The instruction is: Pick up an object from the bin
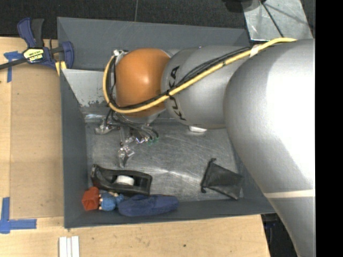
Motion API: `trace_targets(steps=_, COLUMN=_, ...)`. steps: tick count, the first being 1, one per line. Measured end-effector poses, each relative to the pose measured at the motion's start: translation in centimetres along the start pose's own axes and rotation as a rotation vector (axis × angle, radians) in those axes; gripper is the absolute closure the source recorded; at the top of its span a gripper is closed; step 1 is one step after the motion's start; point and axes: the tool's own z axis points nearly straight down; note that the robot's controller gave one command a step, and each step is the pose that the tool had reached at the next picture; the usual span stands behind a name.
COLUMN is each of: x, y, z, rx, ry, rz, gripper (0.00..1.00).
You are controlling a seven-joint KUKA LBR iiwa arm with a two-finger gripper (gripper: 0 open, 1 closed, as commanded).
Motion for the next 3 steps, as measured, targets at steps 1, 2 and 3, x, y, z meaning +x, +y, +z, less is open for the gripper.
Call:
trace_targets(steps=1, x=4.8, y=-10.4, z=-3.8, rx=0.007, ry=-0.006, rz=-0.183, gripper=0.00)
trace_targets(steps=2, x=11.8, y=-7.8, z=0.3, rx=0.010, ry=-0.017, rz=-0.699, gripper=0.00)
trace_targets(steps=3, x=8.0, y=-1.1, z=-0.7, rx=0.018, ry=-0.011, rz=-0.934, gripper=0.00)
